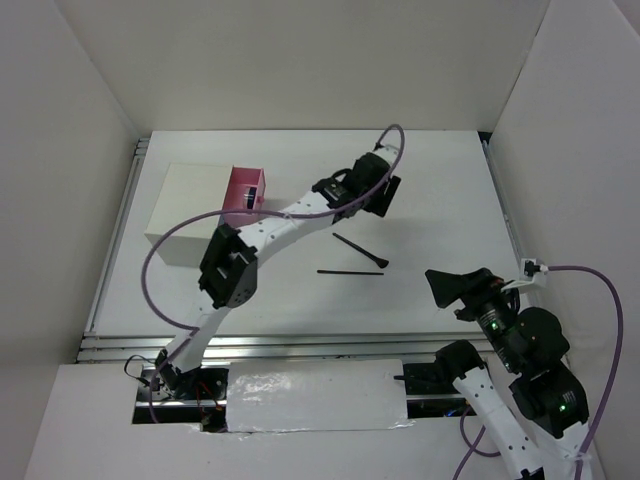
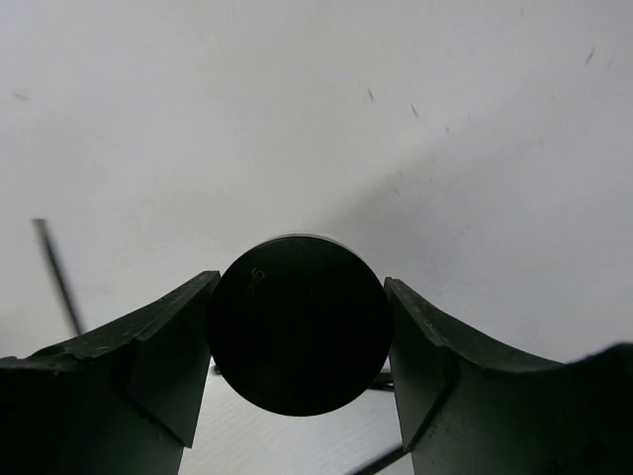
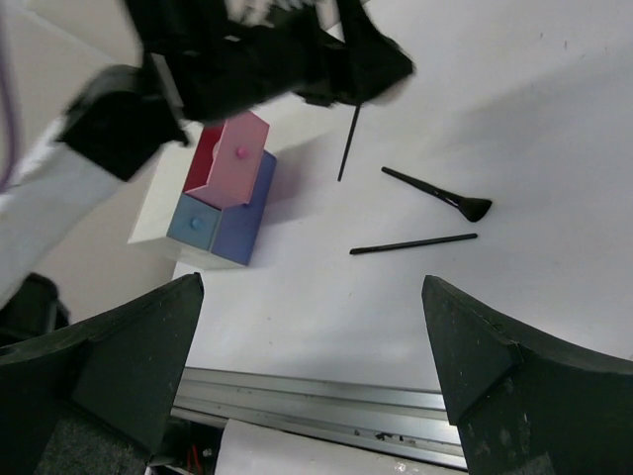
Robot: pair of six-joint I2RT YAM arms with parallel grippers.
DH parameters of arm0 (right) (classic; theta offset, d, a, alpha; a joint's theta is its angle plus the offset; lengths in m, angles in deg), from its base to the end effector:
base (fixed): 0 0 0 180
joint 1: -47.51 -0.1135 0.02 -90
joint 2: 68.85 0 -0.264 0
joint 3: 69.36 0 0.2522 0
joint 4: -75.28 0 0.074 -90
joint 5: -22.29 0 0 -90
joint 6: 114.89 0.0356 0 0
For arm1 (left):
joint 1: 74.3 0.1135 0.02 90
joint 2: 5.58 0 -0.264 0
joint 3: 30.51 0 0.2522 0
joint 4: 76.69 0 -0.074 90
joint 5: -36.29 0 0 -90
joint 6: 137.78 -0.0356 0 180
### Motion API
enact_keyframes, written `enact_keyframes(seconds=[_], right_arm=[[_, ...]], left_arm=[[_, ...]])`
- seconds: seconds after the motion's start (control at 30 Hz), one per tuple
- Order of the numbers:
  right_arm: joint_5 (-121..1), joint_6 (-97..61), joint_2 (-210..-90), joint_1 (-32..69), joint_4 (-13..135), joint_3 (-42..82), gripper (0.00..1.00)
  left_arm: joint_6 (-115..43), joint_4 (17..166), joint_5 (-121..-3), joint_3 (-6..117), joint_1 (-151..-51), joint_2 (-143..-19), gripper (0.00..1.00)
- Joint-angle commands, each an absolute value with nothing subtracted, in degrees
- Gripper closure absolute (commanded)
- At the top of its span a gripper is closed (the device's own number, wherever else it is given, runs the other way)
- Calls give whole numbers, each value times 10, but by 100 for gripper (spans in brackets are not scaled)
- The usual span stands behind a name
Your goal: Organize the makeup
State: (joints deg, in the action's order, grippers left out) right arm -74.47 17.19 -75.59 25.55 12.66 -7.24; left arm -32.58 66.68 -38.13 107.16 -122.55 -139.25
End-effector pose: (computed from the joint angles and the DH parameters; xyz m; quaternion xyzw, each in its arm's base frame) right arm 0.0105 -0.0003 0.3382 0.1692 0.7307 0.3124 0.5830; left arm 0.3701 -0.4003 0.2637 0.1849 0.8518 -0.1489 0.4670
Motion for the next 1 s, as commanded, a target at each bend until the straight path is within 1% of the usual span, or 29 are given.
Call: enact_keyframes(seconds=[0.0,0.23,0.33,0.43,0.63,0.8,0.93,0.97], right_arm=[[-732,169,-768,257,167,-86,0],[-715,182,-774,256,192,-112,0],[-712,183,-780,257,199,-117,0],[-709,184,-783,257,204,-124,0],[-697,186,-791,258,209,-135,0],[-696,186,-789,257,206,-139,0],[-695,187,-788,257,205,-138,0],[-695,188,-789,258,205,-139,0]], left_arm=[[-353,676,-352,1044,-1184,-1273,65],[-364,652,-344,922,-1062,-1139,64],[-363,651,-359,875,-997,-1109,65],[-360,652,-367,841,-966,-1096,65],[-340,669,-386,774,-920,-1078,66],[-334,675,-405,757,-907,-1075,65],[-331,672,-403,754,-906,-1073,63],[-330,673,-401,754,-906,-1071,60]])
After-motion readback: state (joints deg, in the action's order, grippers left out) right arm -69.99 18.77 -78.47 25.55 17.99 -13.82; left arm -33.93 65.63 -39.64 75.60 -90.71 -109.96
